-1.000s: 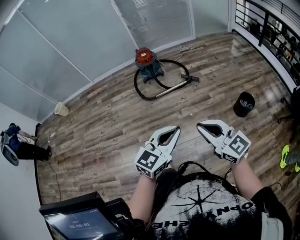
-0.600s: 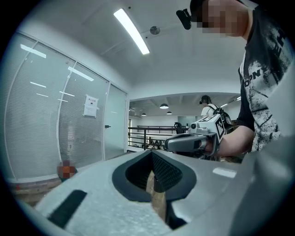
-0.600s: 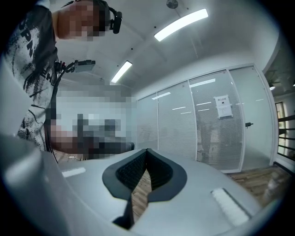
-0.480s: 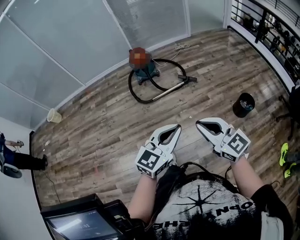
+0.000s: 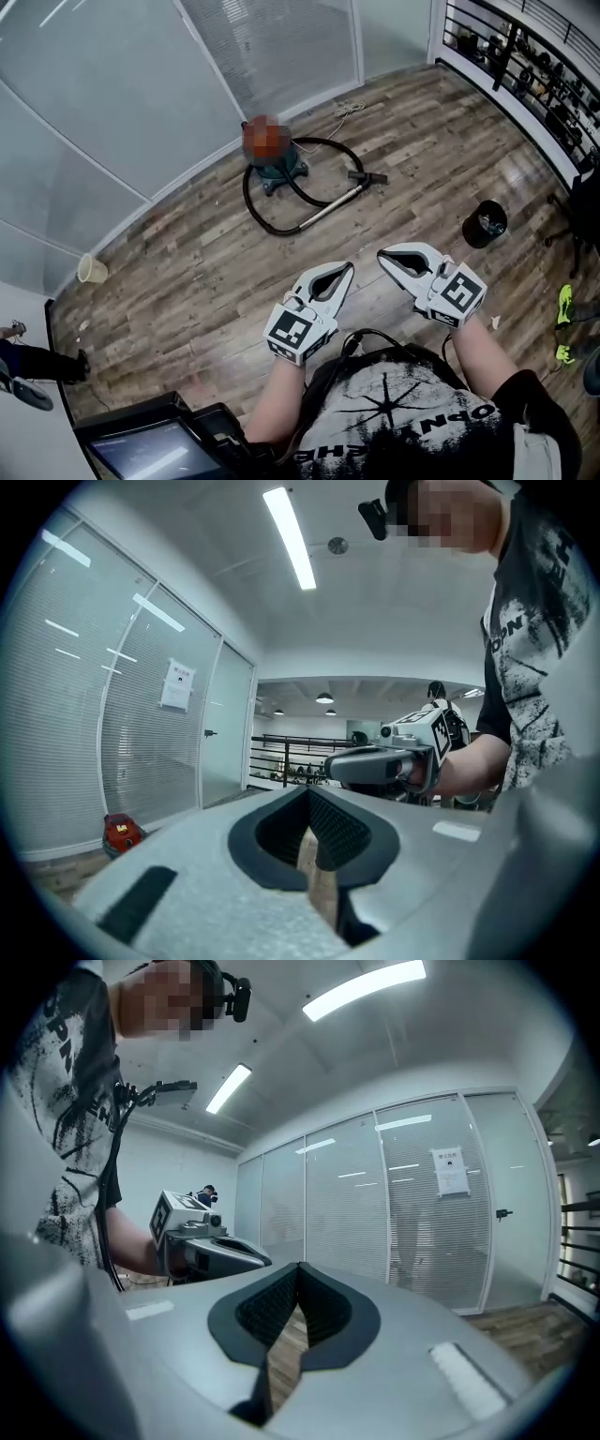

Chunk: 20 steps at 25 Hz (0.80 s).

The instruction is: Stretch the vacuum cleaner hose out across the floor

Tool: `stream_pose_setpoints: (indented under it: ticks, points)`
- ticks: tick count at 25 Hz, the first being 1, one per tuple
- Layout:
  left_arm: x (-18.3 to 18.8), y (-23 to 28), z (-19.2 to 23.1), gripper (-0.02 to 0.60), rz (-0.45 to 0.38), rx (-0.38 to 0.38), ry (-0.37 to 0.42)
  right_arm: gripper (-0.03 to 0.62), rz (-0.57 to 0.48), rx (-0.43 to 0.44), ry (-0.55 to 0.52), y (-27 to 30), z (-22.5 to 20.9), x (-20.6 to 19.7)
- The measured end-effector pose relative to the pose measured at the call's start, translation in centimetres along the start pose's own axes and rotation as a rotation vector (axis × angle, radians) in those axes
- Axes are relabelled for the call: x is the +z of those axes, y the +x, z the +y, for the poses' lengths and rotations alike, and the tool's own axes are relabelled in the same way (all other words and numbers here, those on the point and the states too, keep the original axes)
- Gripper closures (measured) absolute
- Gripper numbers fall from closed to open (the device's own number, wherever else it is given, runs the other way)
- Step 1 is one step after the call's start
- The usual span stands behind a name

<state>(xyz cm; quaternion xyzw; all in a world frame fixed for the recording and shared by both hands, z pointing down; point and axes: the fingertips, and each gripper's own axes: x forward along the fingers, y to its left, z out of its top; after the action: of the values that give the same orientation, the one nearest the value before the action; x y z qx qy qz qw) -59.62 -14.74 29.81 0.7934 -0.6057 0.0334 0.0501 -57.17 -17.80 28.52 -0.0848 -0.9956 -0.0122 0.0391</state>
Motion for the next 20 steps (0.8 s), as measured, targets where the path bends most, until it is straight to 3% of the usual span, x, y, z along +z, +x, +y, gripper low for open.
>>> stream_pose_setpoints:
  ticks: [5,12,20]
  points:
    - [-0.5,0.0,1.8,0.581,0.005,-0.019,0.011,0.588,0.012,-0.002,-0.018,2.0,-0.4,-0.2]
    - [-0.4,0.9,9.2,0.582,-0.007,-0.030,-0.006,0.588,0.041,-0.028,-0.023,7.4,-4.7,0.2]
    - [1.1,3.1,14.7,0.581,-0.022,0.037,-0.014,0.588,0.040,0.016,-0.038,11.2,-9.7,1.2]
